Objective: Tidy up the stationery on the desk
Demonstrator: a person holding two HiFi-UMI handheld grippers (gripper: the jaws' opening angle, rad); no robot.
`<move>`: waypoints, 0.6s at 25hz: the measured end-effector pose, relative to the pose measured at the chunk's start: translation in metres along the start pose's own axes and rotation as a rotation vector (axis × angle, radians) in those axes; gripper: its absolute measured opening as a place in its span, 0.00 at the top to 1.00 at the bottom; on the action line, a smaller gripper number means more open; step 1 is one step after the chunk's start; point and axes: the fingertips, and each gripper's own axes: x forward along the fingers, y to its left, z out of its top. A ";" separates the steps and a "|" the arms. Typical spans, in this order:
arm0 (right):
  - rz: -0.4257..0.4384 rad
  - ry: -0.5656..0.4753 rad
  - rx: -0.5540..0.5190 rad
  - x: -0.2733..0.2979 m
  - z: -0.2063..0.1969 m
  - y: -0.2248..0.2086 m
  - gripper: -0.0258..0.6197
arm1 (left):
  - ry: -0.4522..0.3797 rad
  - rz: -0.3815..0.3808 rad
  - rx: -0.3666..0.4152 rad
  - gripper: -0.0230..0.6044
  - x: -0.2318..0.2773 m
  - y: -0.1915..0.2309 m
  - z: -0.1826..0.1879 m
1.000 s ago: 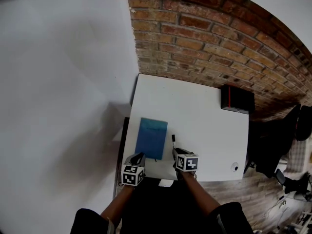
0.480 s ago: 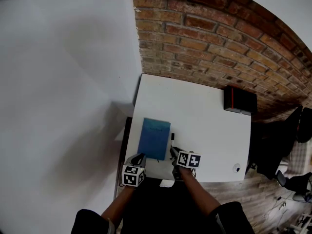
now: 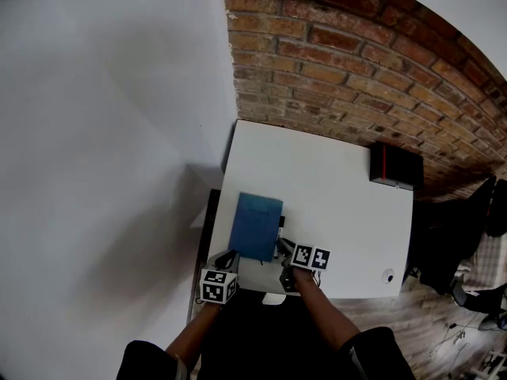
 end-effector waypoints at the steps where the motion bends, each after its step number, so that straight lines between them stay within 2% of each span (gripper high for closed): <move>1: 0.004 0.002 0.005 0.001 0.000 0.000 0.85 | 0.001 0.000 0.000 0.89 0.000 0.001 0.000; 15: 0.078 0.035 0.052 0.009 -0.003 0.002 0.85 | 0.003 -0.001 0.005 0.89 0.007 0.002 0.005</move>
